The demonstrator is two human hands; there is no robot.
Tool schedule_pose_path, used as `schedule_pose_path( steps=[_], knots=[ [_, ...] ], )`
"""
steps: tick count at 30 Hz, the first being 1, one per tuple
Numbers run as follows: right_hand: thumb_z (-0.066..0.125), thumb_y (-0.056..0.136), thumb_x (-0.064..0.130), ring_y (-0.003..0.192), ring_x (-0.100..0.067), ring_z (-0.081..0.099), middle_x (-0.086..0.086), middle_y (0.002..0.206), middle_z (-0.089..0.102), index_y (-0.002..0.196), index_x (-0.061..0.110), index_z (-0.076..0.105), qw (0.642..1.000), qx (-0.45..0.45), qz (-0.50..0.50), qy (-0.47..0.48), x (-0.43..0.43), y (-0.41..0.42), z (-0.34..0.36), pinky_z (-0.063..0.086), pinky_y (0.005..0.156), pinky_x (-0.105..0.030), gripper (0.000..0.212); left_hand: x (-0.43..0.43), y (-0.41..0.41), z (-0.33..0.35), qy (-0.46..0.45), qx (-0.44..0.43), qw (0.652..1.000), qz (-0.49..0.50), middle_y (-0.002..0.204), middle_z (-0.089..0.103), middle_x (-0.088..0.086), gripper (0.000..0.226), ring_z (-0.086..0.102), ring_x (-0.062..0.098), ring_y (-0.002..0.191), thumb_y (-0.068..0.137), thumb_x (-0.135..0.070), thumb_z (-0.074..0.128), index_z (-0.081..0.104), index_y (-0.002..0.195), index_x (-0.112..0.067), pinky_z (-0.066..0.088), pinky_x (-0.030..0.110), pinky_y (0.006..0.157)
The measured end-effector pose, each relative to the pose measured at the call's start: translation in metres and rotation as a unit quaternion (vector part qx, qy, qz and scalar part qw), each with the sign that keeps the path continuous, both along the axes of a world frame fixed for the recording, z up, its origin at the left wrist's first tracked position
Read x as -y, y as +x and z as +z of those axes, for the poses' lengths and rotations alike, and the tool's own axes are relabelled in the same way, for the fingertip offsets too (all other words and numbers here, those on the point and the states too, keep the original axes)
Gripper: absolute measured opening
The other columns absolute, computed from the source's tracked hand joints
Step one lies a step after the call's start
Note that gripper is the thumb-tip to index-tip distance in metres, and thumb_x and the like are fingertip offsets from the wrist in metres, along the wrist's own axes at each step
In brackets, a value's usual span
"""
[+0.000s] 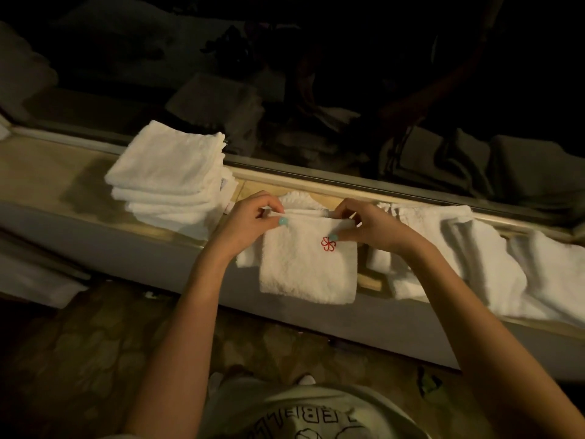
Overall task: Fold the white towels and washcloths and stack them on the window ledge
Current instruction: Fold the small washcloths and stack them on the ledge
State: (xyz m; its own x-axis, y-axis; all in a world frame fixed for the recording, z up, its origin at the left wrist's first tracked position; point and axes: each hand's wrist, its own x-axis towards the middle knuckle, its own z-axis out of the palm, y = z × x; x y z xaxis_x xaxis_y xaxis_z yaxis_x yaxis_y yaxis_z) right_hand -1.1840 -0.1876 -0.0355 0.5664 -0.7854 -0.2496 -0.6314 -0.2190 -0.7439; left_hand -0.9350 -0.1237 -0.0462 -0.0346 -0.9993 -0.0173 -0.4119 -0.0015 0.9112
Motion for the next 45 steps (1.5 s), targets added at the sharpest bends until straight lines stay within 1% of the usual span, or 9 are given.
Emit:
schedule_pose_path(
  steps=[3, 7, 10, 14, 19, 23, 27, 39, 45],
  knots=[
    [0.069, 0.085, 0.023, 0.095, -0.015, 0.058, 0.006, 0.106, 0.057, 0.103, 0.025, 0.056, 1.0, -0.016, -0.014, -0.017, -0.004, 0.0, -0.002, 0.049, 0.072, -0.015, 0.022, -0.004, 0.005, -0.006, 0.014, 0.013, 1.0, 0.004, 0.1, 0.062, 0.007, 0.018, 0.059, 0.028, 0.095, 0.083, -0.01, 0.07, 0.062, 0.084, -0.026, 0.049, 0.038, 0.088],
    [0.068, 0.086, 0.018, 0.105, -0.011, 0.053, 0.006, 0.121, 0.052, 0.095, 0.019, 0.061, 0.997, 0.027, 0.004, -0.074, -0.005, 0.0, -0.002, 0.048, 0.076, -0.011, 0.012, -0.005, 0.007, -0.006, 0.021, -0.028, 0.999, 0.006, 0.1, 0.064, -0.003, 0.024, 0.061, 0.021, 0.094, 0.084, -0.006, 0.068, 0.062, 0.082, -0.029, 0.049, 0.032, 0.086],
    [0.067, 0.087, 0.015, 0.106, -0.001, 0.051, 0.013, 0.132, 0.048, 0.09, 0.016, 0.064, 0.996, 0.067, 0.015, -0.051, -0.001, 0.003, 0.003, 0.051, 0.074, -0.01, 0.005, -0.004, 0.009, -0.006, 0.032, -0.053, 0.998, 0.003, 0.105, 0.065, -0.008, 0.03, 0.062, 0.02, 0.102, 0.085, -0.007, 0.067, 0.062, 0.078, -0.036, 0.049, 0.039, 0.094],
    [0.066, 0.088, 0.014, 0.102, -0.014, 0.059, 0.004, 0.112, 0.062, 0.089, 0.023, 0.062, 0.998, 0.047, 0.037, -0.007, 0.008, 0.009, 0.005, 0.053, 0.087, -0.026, 0.01, -0.004, 0.013, -0.004, 0.051, -0.042, 0.998, -0.014, 0.11, 0.065, -0.003, 0.028, 0.061, 0.021, 0.106, 0.086, -0.009, 0.066, 0.061, 0.078, -0.036, 0.049, 0.046, 0.097],
    [0.068, 0.087, 0.021, 0.09, -0.009, 0.055, 0.006, 0.106, 0.056, 0.096, 0.025, 0.06, 0.998, -0.008, 0.005, -0.062, 0.006, 0.018, 0.004, 0.044, 0.066, -0.01, 0.013, -0.007, 0.02, -0.005, 0.059, -0.014, 0.998, -0.001, 0.103, 0.066, 0.003, 0.011, 0.062, 0.025, 0.1, 0.086, -0.01, 0.067, 0.064, 0.087, -0.02, 0.051, 0.047, 0.093],
    [0.068, 0.086, 0.025, 0.092, -0.012, 0.056, 0.005, 0.103, 0.057, 0.095, 0.026, 0.059, 0.994, -0.006, -0.016, -0.105, -0.003, 0.02, 0.011, 0.045, 0.066, -0.015, 0.013, -0.011, 0.025, -0.005, 0.053, -0.021, 0.998, -0.003, 0.101, 0.066, 0.005, 0.009, 0.063, 0.027, 0.097, 0.087, -0.01, 0.066, 0.062, 0.087, -0.019, 0.051, 0.046, 0.088],
    [0.065, 0.088, 0.026, 0.08, -0.005, 0.061, 0.007, 0.089, 0.063, 0.092, 0.018, 0.06, 0.996, 0.036, -0.045, -0.066, -0.014, 0.013, 0.017, 0.05, 0.063, -0.017, 0.011, -0.01, 0.022, -0.004, 0.04, -0.008, 0.999, -0.017, 0.098, 0.063, 0.007, 0.006, 0.061, 0.028, 0.093, 0.087, -0.009, 0.065, 0.06, 0.09, -0.012, 0.052, 0.042, 0.083],
    [0.062, 0.091, 0.026, 0.091, -0.018, 0.06, -0.001, 0.103, 0.06, 0.101, 0.015, 0.055, 1.0, -0.022, -0.013, -0.011, 0.007, 0.01, -0.005, 0.054, 0.072, -0.025, 0.016, 0.003, 0.007, -0.008, 0.017, -0.048, 0.999, 0.013, 0.087, 0.06, -0.01, 0.02, 0.058, 0.004, 0.08, 0.087, -0.007, 0.065, 0.057, 0.084, -0.025, 0.047, 0.028, 0.078],
    [0.063, 0.09, 0.027, 0.081, -0.009, 0.06, 0.01, 0.089, 0.062, 0.09, 0.019, 0.059, 0.999, -0.026, 0.02, 0.005, 0.004, 0.0, 0.005, 0.047, 0.066, -0.016, 0.01, -0.001, -0.002, -0.005, 0.005, -0.108, 0.994, 0.03, 0.083, 0.062, -0.021, 0.021, 0.057, 0.015, 0.087, 0.084, -0.003, 0.067, 0.059, 0.085, -0.023, 0.049, 0.038, 0.082]
  ],
)
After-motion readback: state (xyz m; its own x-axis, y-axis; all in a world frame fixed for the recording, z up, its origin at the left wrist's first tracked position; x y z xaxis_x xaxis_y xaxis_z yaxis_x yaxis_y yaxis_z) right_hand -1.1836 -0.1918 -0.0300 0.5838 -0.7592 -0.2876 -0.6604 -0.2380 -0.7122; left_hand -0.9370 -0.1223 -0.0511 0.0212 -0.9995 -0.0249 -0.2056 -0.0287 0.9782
